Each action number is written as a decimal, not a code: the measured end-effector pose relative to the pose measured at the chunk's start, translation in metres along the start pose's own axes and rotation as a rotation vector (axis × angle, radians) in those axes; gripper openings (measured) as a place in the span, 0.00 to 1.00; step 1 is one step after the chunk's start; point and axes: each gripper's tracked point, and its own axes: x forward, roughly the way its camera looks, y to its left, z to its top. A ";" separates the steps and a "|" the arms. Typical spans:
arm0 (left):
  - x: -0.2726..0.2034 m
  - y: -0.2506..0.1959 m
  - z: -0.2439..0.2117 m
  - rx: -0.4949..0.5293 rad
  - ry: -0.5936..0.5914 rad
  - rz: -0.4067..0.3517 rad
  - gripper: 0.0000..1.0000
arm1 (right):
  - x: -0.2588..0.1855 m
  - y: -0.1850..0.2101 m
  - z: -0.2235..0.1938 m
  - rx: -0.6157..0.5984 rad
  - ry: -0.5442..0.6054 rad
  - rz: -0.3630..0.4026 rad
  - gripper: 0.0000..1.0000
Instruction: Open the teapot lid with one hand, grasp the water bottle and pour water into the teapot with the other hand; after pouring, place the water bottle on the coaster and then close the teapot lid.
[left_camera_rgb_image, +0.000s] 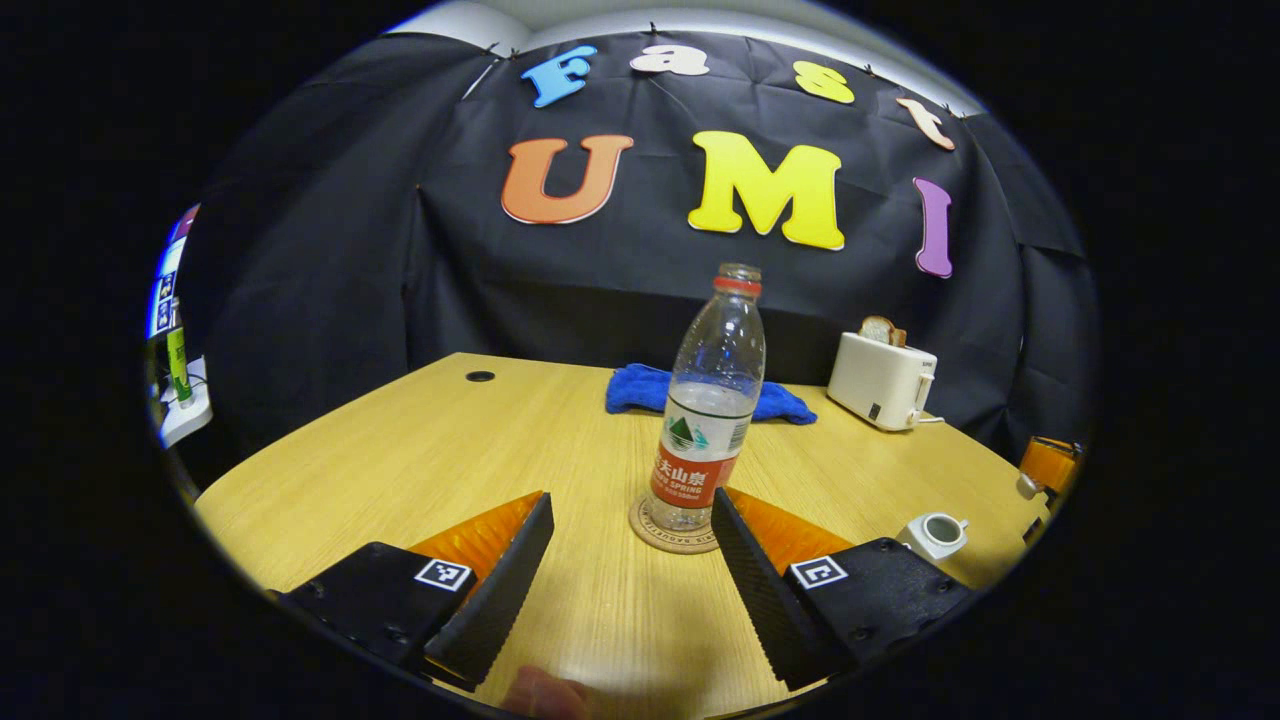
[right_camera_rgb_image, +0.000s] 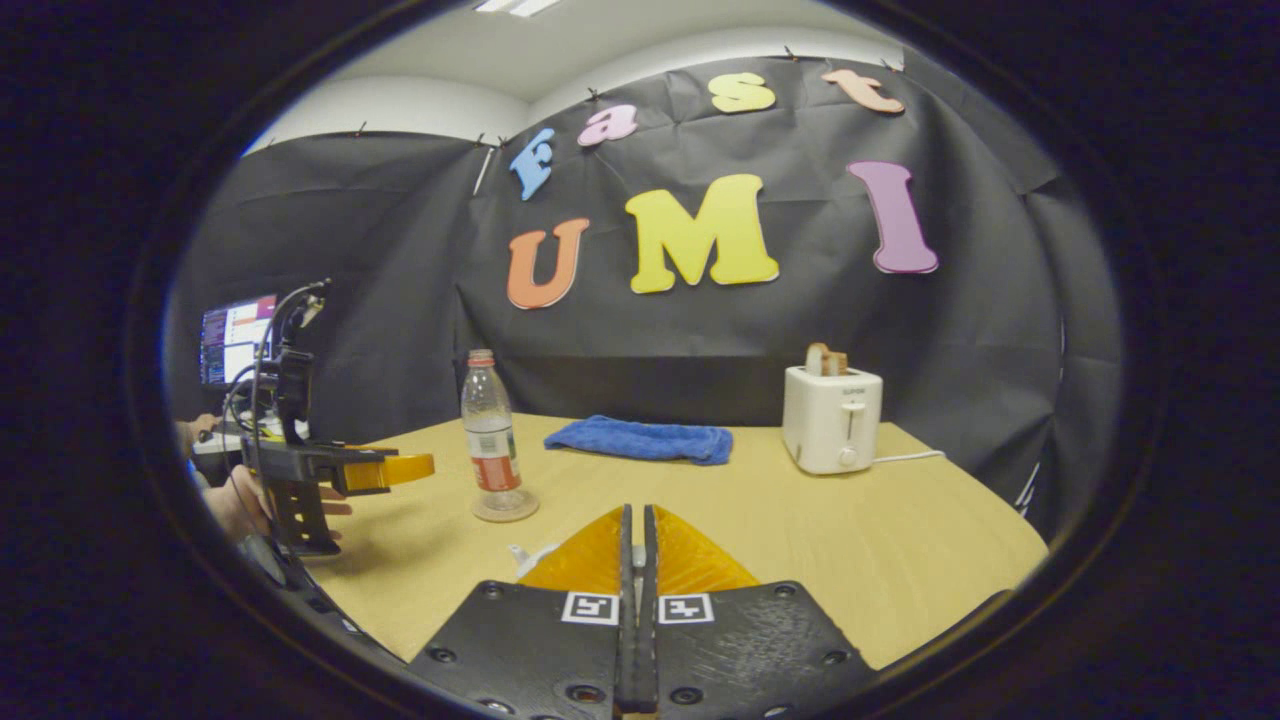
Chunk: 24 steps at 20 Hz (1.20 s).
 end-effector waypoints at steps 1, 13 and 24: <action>-0.012 0.009 0.004 -0.002 -0.017 0.019 0.99 | 0.008 0.009 -0.001 0.005 0.005 0.023 0.00; -0.085 0.052 0.031 0.007 -0.145 0.120 0.99 | 0.057 0.043 -0.030 -0.024 0.047 0.109 0.00; -0.086 0.040 0.034 0.041 -0.154 0.102 0.99 | 0.060 0.040 -0.037 -0.034 0.026 0.091 0.00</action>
